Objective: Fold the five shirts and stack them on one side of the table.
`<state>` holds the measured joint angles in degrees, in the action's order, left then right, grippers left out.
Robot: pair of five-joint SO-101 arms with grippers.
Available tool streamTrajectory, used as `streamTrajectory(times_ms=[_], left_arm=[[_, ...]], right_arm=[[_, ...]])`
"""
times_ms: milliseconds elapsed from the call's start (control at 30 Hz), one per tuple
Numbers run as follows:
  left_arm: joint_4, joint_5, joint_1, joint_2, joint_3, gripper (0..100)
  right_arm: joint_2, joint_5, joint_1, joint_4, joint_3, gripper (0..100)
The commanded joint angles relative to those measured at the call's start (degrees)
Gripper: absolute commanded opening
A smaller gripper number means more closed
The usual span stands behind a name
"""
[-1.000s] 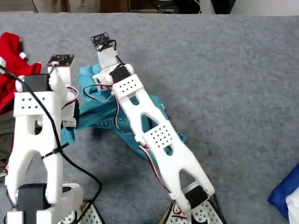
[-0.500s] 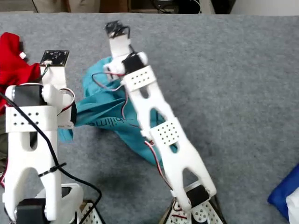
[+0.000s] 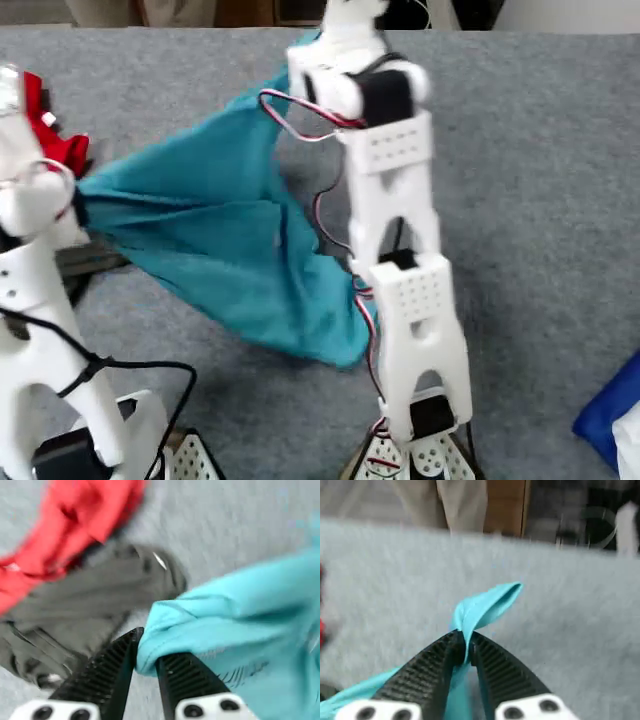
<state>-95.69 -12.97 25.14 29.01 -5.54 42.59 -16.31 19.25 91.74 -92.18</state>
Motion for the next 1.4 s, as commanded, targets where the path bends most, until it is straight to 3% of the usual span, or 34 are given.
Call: streamTrajectory(times_ms=[0,200,500,633,800,1000,1067,1200,1367], left_arm=[[4.0,0.0,4.0,1.6,-7.0,2],[6.8,-0.1,4.7,1.6,-16.8,2],[6.4,0.1,4.5,1.6,-38.1,2],[4.0,0.1,4.5,1.6,-41.3,2],[-2.8,0.1,4.4,1.6,-41.2,2],[-4.7,0.2,4.3,1.3,-41.1,2],[-4.7,0.4,0.4,1.2,-41.3,2],[-3.2,5.5,-17.8,1.0,-41.1,2],[8.9,14.1,-39.2,0.7,-40.2,2]], right_arm=[[-13.3,-0.2,-3.4,0.1,-3.1,0.5],[-26.1,-0.2,-6.5,0.2,-2.9,0.5],[-41.8,0.1,-12.2,-0.4,-3.0,0.5],[-44.4,-0.2,-11.8,2.8,-1.0,0.5],[-43.6,-0.3,-5.6,10.4,12.9,0.5],[-42.9,-0.3,-3.6,7.2,32.7,0.5],[-43.1,-0.3,-6.1,6.2,35.4,0.5],[-43.3,-0.3,-13.9,5.9,36.1,0.5],[-43.3,0.0,-26.2,6.2,36.5,0.5]])
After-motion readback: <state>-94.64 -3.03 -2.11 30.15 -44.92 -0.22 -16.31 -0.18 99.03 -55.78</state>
